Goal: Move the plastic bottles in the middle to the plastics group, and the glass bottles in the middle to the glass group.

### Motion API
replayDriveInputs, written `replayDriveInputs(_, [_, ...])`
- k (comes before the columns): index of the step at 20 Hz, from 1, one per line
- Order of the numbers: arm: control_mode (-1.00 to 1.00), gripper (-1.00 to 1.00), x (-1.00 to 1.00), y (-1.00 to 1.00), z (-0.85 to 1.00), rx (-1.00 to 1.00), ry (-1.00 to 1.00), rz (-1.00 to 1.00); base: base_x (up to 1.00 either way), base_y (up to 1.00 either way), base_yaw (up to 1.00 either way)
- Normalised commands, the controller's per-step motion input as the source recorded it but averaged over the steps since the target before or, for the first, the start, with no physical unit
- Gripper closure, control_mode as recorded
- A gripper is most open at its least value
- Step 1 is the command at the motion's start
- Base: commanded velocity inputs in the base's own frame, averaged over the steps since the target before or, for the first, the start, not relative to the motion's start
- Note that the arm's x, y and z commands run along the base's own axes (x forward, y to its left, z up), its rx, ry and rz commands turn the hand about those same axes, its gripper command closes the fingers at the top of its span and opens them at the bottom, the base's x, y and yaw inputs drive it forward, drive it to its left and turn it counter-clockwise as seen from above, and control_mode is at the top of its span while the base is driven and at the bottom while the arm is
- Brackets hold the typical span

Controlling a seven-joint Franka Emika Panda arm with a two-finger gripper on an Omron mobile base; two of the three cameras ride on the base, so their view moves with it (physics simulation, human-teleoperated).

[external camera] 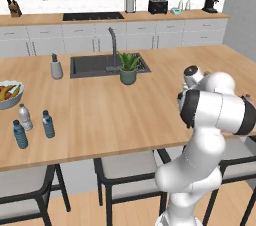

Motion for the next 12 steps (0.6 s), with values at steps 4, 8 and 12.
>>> replayDriveInputs(4, [-1.0, 1.0, 0.0, 0.0, -0.42, -0.02, 0.03, -0.01, 0.0, 0.0, 0.0])
replayDriveInputs(8, [-1.0, 1.0, 0.0, 0.0, -0.39, -0.01, 0.02, 0.0, 0.0, 0.0, 0.0])
replayDriveInputs(12, [-1.0, 1.0, 0.0, 0.0, -0.38, 0.0, 0.0, 0.0, 0.0, 0.0, 0.0])
